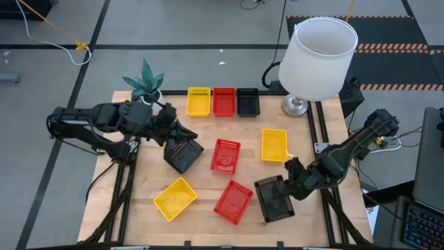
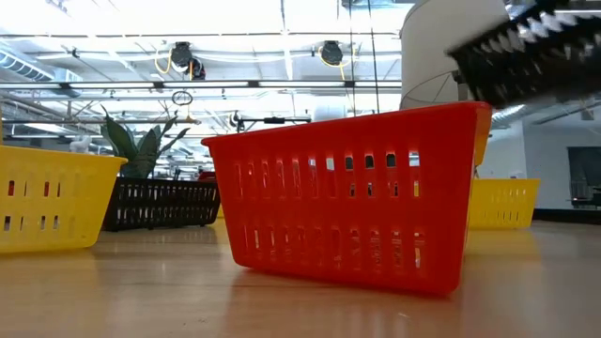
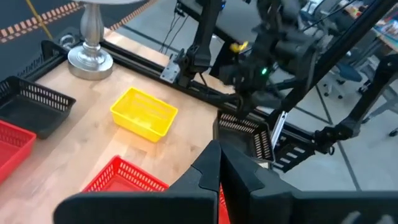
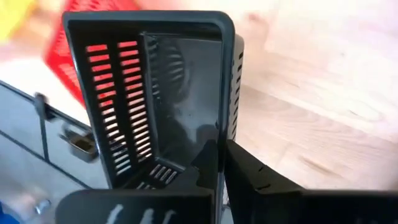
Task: Stack baskets by color
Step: Stack the bottom right black basket on the top black basket
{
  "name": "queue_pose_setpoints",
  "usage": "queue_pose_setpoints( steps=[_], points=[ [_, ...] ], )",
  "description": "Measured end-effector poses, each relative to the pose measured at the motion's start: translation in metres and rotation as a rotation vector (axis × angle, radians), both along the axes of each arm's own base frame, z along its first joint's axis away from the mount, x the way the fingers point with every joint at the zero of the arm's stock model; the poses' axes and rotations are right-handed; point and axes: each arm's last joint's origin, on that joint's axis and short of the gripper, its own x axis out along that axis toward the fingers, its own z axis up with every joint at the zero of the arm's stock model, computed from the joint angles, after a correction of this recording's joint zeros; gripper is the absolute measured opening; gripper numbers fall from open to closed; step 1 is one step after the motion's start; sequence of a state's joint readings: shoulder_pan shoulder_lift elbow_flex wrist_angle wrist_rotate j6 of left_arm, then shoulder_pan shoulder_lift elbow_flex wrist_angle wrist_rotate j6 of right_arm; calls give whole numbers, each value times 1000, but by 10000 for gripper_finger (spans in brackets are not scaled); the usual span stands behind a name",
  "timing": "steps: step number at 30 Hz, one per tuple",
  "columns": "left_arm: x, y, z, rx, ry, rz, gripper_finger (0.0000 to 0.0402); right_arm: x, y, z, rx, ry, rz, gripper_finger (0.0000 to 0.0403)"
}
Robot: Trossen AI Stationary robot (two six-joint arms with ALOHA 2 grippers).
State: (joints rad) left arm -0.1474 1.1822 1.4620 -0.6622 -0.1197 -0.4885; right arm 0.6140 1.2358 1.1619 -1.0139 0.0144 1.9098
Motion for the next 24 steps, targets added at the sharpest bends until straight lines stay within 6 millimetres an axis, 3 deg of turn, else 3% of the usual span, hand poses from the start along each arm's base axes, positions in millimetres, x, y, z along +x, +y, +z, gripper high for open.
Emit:
queue_pose_setpoints(
  steps=[5,10,24],
  points=[
    [13,-3,-5,-21,9,-13,6,9,-10,36,-59,-71,-45,4],
    [15,-6,-7,-47,15,-14,6,20,-21,57,-78,-142,-43,4],
    [7,-22,1,-41,-43,-91,6,52,-77,71,-218,-308,-88,4]
  ],
)
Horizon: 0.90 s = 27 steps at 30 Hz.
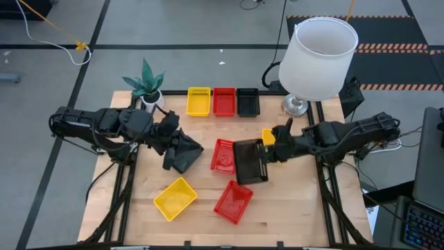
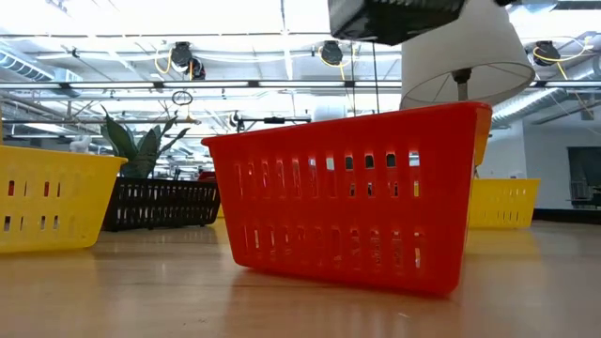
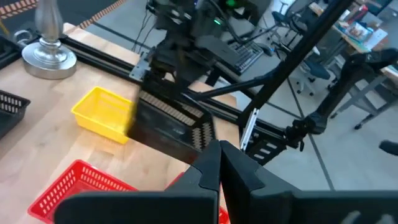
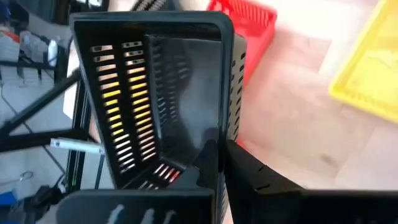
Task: Stack baskets by color
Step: Stack the bottom right black basket on the top black basket
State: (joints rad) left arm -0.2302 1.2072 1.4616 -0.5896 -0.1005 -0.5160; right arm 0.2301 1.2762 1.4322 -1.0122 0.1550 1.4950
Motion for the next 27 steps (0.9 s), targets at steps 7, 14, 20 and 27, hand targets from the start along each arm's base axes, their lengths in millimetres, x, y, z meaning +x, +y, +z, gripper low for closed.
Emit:
queue_pose_setpoints(
  steps=[7,14,20,27],
  points=[
    [-4,-4,2,10,-12,-24,6,9,-34,3,-30,-40,7,4],
    [-3,-3,2,20,-12,-6,5,18,-78,12,-65,-171,-14,4],
    [-2,3,2,41,-14,33,5,16,-125,14,-41,-245,-36,4],
    [1,20,2,61,-15,158,5,6,-183,1,-15,-220,-70,4]
  ],
)
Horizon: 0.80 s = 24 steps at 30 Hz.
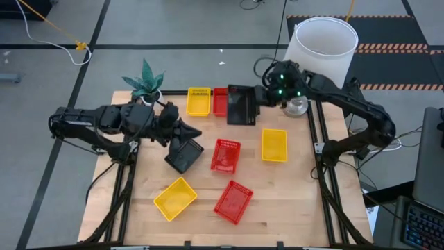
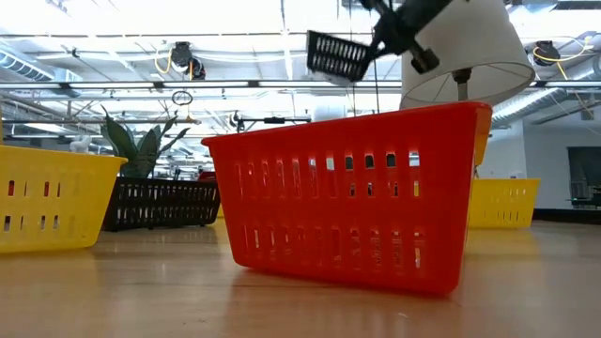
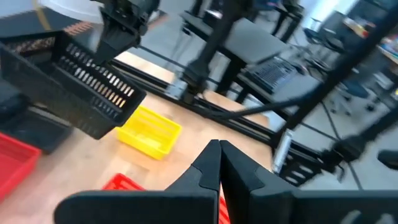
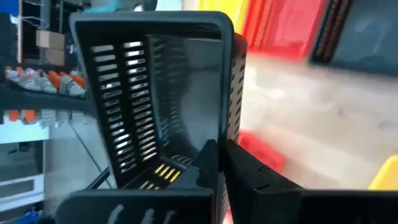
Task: Stack baskets by color
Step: Stack the bottom right black basket on the top black basket
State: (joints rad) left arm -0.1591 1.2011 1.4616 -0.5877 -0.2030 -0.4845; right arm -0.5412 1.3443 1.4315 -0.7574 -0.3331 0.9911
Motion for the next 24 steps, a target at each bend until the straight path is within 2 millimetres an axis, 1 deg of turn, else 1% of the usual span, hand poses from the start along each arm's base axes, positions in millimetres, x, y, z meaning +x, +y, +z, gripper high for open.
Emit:
queue_pose_setpoints(
  steps=[5,10,16,19,24],
  points=[
    [1,11,0,-12,1,57,5,-2,-34,-11,-6,-16,7,4],
    [2,18,-1,-14,7,91,5,4,-52,-19,-75,-27,14,4],
    [2,23,-1,-34,5,118,5,11,-60,-28,-139,25,-35,4],
    [2,24,-1,-4,9,112,5,12,-63,-31,-169,63,-73,4],
    [2,24,-1,77,19,85,5,16,-59,-31,-294,139,-110,4]
  ],
)
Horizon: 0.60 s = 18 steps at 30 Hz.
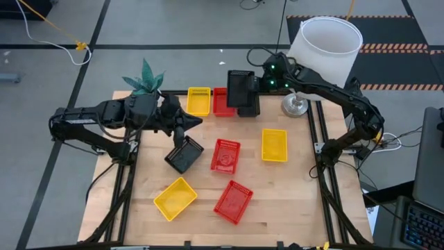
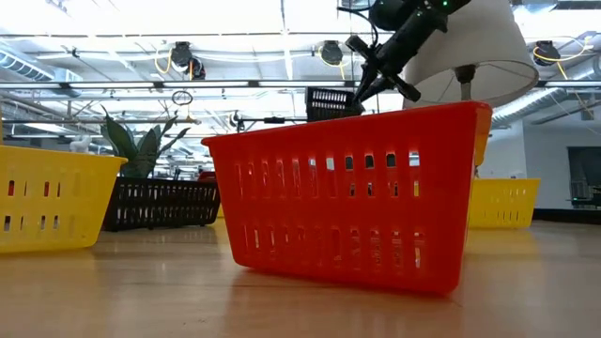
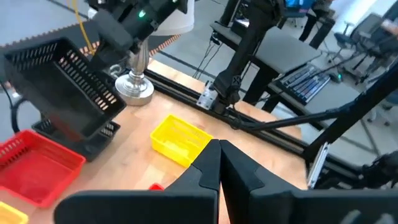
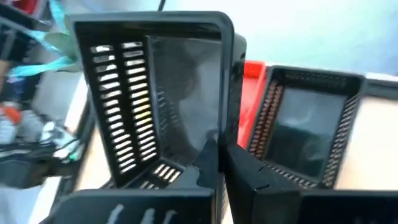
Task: Stack baskets by color
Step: Stack the bottom right black basket on the top black basket
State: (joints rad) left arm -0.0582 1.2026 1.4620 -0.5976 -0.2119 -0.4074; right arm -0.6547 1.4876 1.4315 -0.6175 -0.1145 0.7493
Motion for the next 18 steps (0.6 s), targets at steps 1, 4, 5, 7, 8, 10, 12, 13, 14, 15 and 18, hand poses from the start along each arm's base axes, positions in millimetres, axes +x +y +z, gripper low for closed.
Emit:
queue_pose_setpoints(
  steps=[1,4,5,7,8,10,12,13,14,15,18],
  points=[
    [0,0,0,17,3,-6,6,1,2,0,-9,7,-2,4],
    [0,0,0,65,13,-23,6,6,8,0,-17,15,-16,4],
    [0,0,0,79,16,-28,5,8,10,-1,-15,15,-19,4],
    [0,0,-1,101,22,-35,5,14,14,-4,6,15,-16,4],
    [0,0,-1,111,24,-39,6,17,16,-6,23,15,-18,4],
    [0,0,-1,120,26,-42,5,23,21,-12,49,11,-20,4],
    [0,1,0,133,28,-43,5,27,23,-18,64,11,-20,4],
    [0,1,0,137,29,-42,5,28,23,-23,72,25,-18,4],
    [0,2,0,142,30,-41,6,29,24,-28,78,42,-13,4],
    [0,4,-1,144,32,-36,5,29,24,-34,83,63,-7,4],
    [0,9,-1,152,35,-17,6,27,24,-52,106,94,-6,4]
  ],
)
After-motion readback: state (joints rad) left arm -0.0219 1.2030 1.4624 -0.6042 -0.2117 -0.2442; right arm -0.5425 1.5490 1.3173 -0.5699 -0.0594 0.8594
